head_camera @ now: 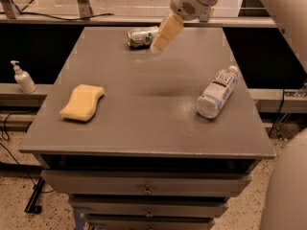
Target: Move 7up can near sponge
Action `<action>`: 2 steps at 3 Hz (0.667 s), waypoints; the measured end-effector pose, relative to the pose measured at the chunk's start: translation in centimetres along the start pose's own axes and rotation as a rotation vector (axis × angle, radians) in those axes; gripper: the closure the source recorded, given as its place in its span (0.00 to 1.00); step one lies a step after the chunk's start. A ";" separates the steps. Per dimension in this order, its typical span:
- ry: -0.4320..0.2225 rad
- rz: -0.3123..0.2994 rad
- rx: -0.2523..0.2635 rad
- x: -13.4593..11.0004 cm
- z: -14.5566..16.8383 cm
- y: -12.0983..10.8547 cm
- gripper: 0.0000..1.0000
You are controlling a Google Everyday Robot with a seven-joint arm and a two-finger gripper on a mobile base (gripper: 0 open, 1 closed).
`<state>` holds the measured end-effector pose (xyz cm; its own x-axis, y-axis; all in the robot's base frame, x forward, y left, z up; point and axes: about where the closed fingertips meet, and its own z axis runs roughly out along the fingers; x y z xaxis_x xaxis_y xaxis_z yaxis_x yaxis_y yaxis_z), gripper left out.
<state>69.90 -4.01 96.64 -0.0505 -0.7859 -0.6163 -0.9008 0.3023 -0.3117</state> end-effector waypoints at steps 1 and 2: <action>0.007 -0.044 -0.017 -2.1 4.6 0.0 0.00; 0.034 -0.061 -0.019 -2.6 8.7 -0.6 0.00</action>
Offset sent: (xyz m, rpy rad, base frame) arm 0.0724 0.0901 -0.0690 -0.0943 -0.0149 0.0430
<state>74.27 2.54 92.16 -0.0094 -0.8207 -0.5713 -0.9108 0.2428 -0.3339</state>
